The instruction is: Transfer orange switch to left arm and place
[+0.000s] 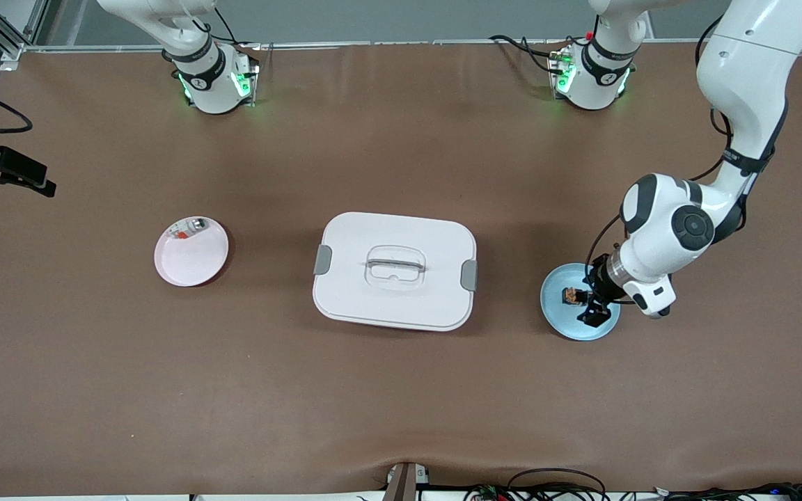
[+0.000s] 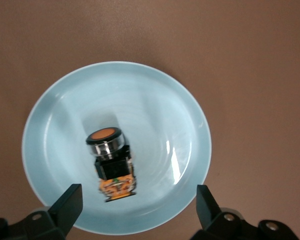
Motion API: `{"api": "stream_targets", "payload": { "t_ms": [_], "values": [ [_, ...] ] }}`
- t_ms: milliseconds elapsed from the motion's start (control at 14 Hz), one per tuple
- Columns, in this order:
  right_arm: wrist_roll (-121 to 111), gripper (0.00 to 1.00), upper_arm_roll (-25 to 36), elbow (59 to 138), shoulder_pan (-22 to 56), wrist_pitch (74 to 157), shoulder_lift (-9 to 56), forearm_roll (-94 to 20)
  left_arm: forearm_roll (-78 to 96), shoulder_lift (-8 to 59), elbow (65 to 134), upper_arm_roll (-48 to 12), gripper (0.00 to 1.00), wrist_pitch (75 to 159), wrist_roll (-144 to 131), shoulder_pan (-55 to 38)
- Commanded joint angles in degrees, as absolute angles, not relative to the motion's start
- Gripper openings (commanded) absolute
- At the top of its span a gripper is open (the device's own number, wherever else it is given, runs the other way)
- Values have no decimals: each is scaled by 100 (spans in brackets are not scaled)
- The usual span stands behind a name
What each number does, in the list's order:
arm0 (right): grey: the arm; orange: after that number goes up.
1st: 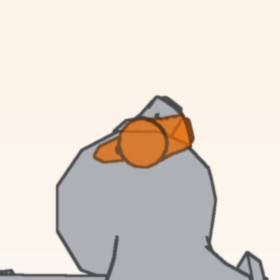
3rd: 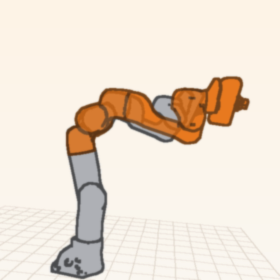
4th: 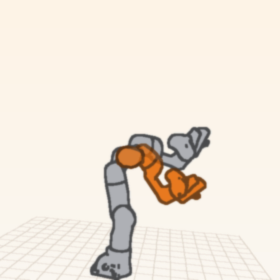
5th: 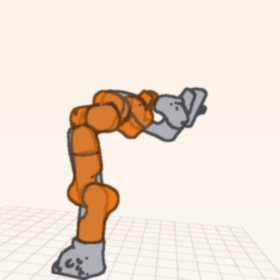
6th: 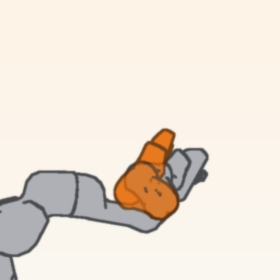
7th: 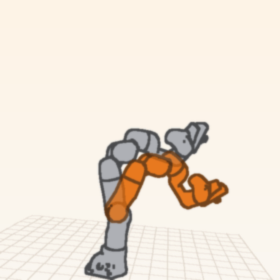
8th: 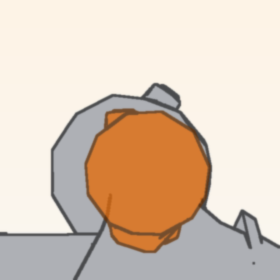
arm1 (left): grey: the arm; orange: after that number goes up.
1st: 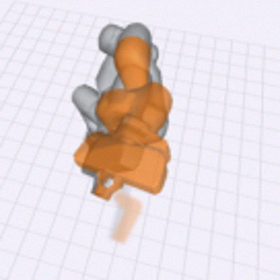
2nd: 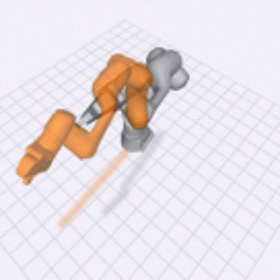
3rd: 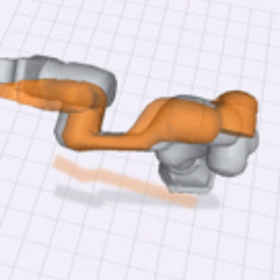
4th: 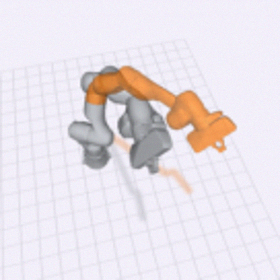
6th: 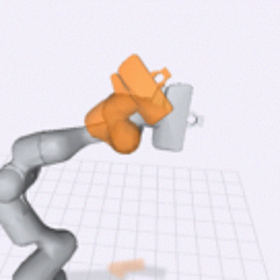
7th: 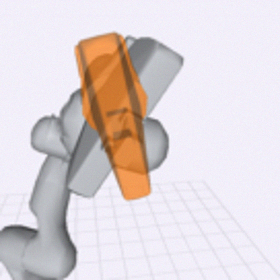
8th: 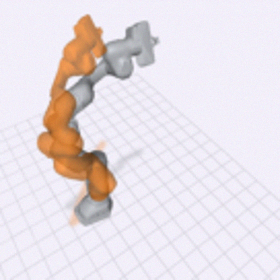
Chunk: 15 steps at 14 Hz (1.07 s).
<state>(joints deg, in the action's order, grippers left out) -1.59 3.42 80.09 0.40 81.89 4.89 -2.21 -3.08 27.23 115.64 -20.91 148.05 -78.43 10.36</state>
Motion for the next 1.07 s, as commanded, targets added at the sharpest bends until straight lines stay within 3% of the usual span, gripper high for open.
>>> {"api": "stream_targets", "payload": {
  "t_ms": [0, 643, 1000],
  "values": [
    [-185, 100, 316, 8086, -70, 8139, 317, -316, 184, 2154, 12049, -1584, 100, 14722, -6439, 573],
    [-658, 100, 308, 8103, -88, 8016, 237, -308, 729, 1785, 12261, -1222, 100, 14476, -1464, 404],
    [-668, 100, 316, 8104, -88, 8024, 211, -308, 853, 1495, 12252, -475, 100, 14273, -493, -140]
  ]
}}
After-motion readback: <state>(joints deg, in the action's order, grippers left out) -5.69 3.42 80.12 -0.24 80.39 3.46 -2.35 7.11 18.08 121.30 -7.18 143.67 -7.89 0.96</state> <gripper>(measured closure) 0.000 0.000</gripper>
